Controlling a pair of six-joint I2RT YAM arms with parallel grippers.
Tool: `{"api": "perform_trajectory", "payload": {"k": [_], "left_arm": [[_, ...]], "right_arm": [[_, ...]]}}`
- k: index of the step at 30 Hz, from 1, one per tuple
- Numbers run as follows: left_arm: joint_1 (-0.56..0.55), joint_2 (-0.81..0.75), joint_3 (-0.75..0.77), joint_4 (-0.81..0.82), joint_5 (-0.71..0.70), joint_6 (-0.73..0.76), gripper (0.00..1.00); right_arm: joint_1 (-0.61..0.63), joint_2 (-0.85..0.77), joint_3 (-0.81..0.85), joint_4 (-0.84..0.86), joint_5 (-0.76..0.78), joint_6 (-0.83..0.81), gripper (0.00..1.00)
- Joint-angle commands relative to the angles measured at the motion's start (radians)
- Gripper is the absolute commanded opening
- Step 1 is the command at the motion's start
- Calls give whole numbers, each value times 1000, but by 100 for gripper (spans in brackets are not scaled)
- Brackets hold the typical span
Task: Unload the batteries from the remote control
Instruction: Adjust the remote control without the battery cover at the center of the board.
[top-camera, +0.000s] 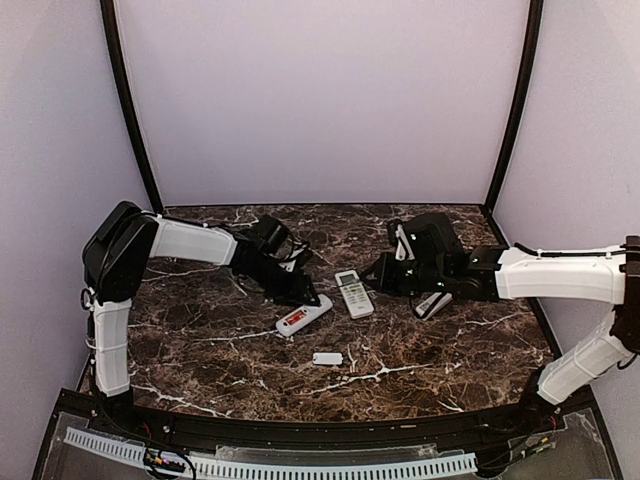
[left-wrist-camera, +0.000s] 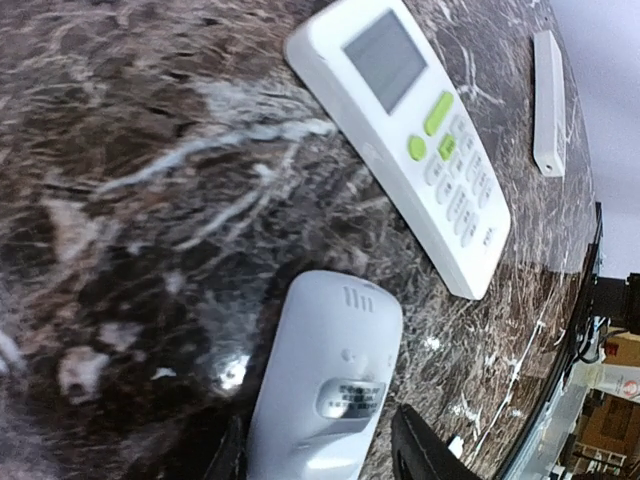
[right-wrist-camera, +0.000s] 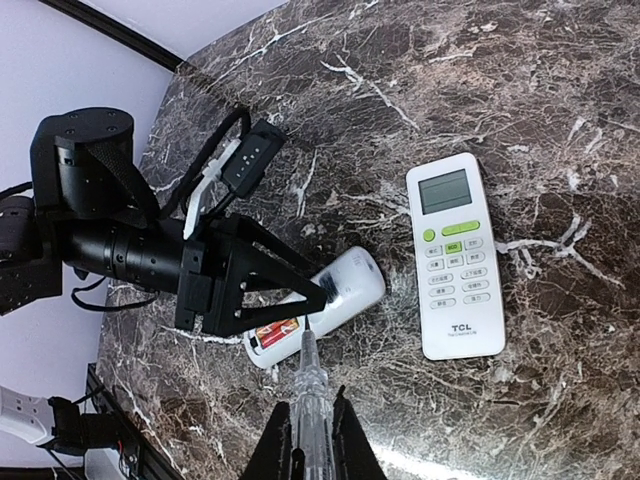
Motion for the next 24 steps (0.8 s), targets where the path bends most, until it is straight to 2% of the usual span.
{"api": "perform_trajectory", "payload": {"k": [1,8,12,16,18,24], "left_arm": [[-55,18,9,-24,46,76,49],[-92,16,10,-15,111,146,45],[-98,-16,2,18,119,143,46],[-93,-103,-10,41,58,127,52],[-80,-153,-27,53,35,102,56],[7,-296,-175,113,-13,-41,59]], "right_arm": [[-5,-39,-22,-9,34,-13,0],[-4,-47,-30,-20,41,-16,0],[-4,-50,-34,-25,48,-23,0],[-4,-61,-40,-25,53,-40,0],[-1,-63,-35,-30,55,-55,0],[52,-8,42,-101,112,-87,0]]}}
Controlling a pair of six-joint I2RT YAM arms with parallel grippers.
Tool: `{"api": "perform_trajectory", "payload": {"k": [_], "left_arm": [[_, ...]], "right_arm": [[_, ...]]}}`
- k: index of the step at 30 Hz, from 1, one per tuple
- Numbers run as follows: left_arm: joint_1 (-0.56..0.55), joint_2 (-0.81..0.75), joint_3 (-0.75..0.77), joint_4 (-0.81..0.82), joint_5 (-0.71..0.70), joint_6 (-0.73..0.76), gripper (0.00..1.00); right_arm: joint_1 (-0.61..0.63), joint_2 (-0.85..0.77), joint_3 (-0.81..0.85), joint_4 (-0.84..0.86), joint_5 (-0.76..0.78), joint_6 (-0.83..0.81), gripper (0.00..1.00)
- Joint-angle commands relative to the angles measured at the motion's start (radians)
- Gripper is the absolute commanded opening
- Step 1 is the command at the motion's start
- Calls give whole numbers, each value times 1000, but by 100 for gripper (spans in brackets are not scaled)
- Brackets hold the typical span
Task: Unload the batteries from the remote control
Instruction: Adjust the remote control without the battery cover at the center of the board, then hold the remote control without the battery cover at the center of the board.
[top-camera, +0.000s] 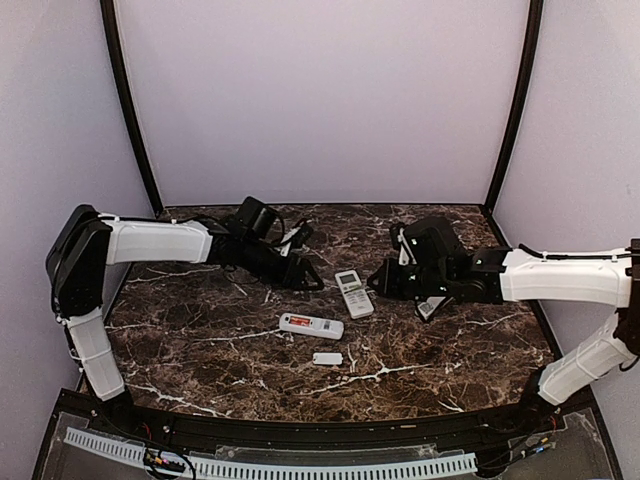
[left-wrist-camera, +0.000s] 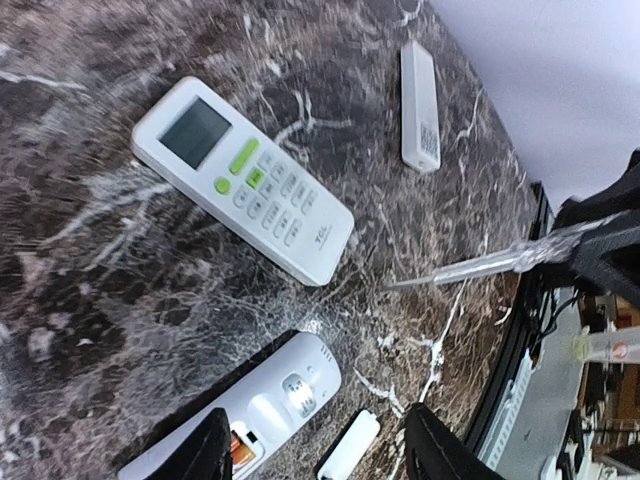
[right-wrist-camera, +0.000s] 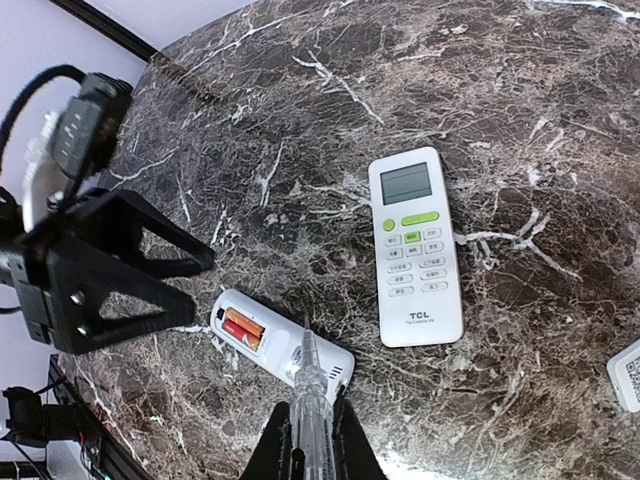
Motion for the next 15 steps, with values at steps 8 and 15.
{"api": "perform_trajectory", "payload": {"k": [8,15], "left_arm": [[141,-200,-309,88,-50,-226,53],[156,-190,-364,110,-23,-244,47]], "right_arm": [[113,152,170,-88,82,-18,0],[154,254,264,-138,87,17,0]]}}
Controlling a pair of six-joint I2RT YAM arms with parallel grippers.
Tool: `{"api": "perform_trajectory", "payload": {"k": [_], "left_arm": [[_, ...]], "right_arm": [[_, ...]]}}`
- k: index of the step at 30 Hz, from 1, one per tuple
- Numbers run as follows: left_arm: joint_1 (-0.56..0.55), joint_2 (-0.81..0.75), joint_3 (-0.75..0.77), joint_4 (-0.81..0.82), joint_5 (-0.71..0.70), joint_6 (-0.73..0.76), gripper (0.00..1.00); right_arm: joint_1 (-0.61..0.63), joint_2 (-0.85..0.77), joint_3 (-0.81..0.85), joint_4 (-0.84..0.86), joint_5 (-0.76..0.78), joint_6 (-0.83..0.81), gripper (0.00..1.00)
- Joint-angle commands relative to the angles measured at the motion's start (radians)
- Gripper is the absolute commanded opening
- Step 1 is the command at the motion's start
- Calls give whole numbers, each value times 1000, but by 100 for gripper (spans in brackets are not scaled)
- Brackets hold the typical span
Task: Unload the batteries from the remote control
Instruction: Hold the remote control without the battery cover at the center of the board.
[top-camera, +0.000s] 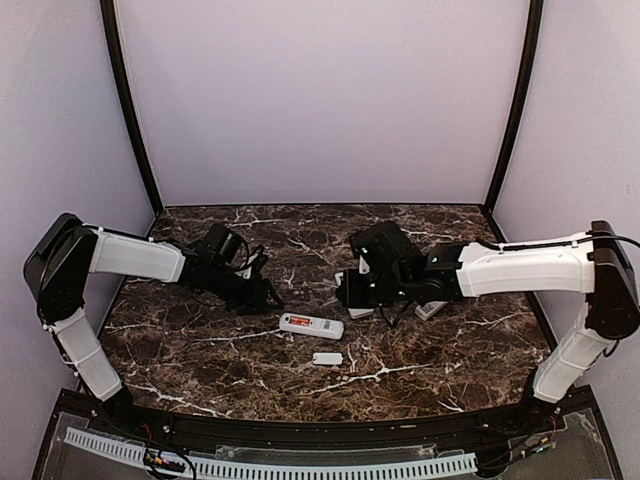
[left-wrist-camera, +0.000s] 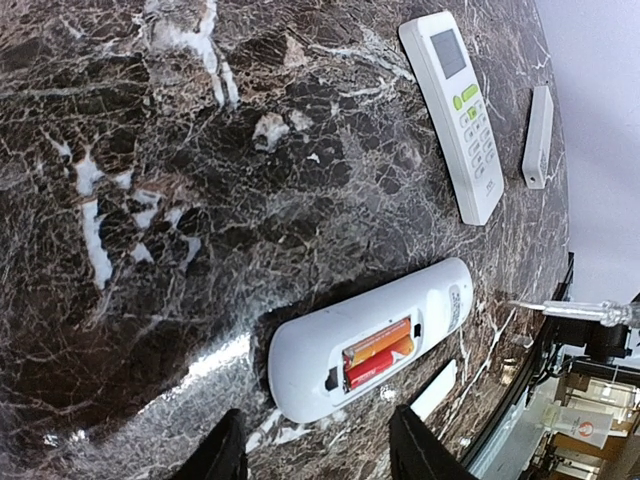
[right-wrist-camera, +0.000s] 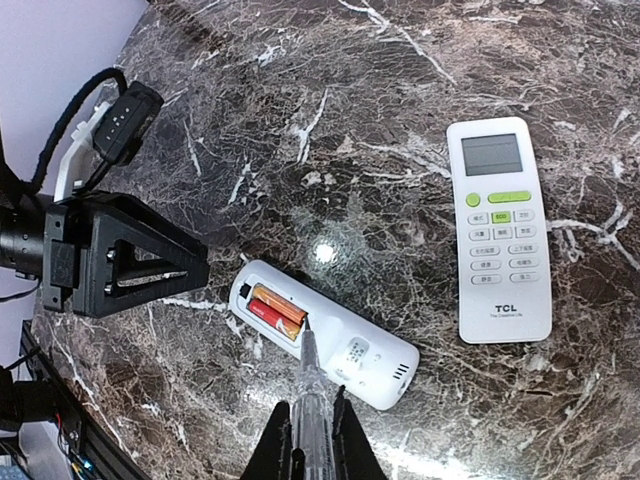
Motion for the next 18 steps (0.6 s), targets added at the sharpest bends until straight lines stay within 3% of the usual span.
{"api": "perform_trajectory", "payload": {"k": [1,18], "left_arm": [[8,-13,-13,29,23,-24,47],[-1,63,-2,8,25,1,38]], "right_arm": [[27,51,66,-51,31,34,0],[48,162,150,-111,13,68,0]]}}
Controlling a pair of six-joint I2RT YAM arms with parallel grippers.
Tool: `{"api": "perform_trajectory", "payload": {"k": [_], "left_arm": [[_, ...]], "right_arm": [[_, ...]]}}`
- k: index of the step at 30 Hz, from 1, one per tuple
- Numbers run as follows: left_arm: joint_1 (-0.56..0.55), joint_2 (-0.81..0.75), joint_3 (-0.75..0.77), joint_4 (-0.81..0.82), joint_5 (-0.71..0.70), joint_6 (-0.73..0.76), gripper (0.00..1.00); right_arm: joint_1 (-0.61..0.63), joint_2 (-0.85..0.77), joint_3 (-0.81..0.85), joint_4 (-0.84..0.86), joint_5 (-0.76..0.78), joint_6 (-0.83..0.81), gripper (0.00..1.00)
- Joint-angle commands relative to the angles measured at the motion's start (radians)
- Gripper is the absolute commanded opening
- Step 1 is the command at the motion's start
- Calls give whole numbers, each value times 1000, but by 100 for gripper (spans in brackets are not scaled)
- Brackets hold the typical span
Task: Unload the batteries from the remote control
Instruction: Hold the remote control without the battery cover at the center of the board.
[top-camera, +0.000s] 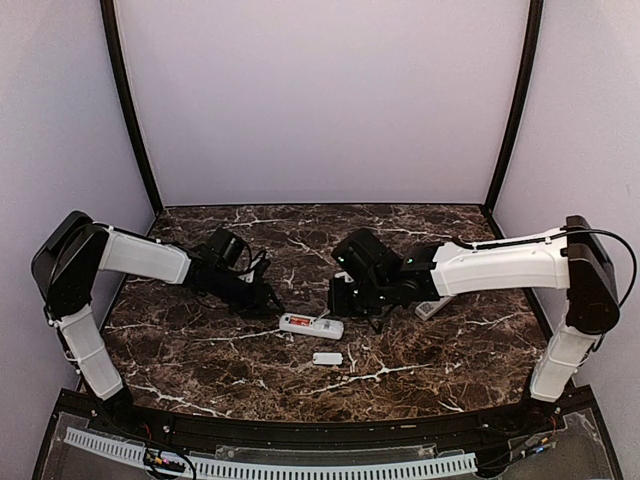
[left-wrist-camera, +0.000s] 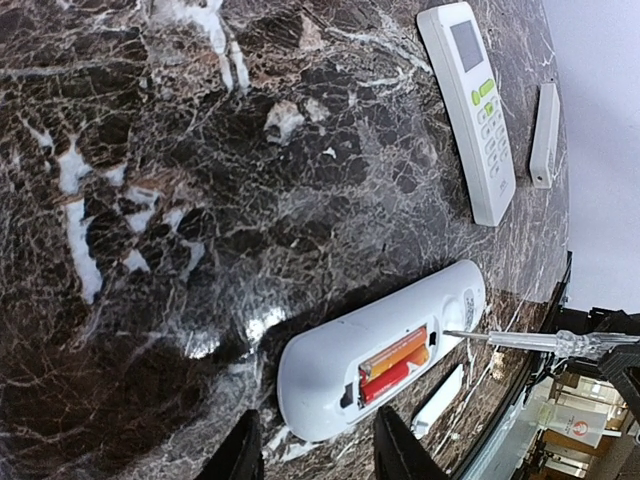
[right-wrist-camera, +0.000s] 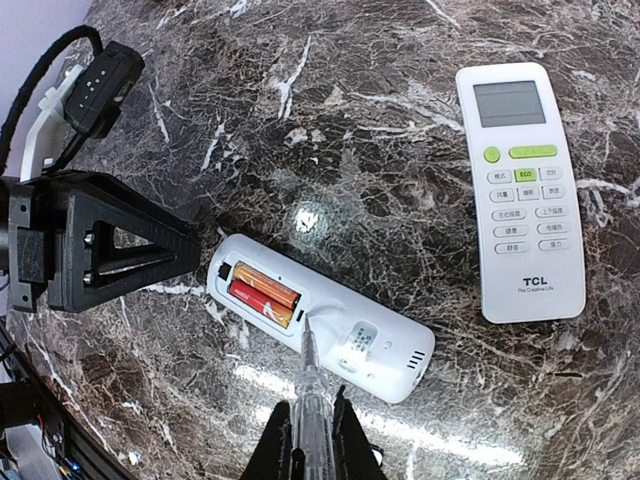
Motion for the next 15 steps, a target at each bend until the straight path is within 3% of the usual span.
{"api": "perform_trajectory", "payload": {"k": [1,15], "left_arm": [[-5,17,4,-32,-7,17,38],[-32,50,24,-59,-39,29,34]], "right_arm": [[9,21,30,-6,3,9,0],[9,11,29,27,6,28,0]]}}
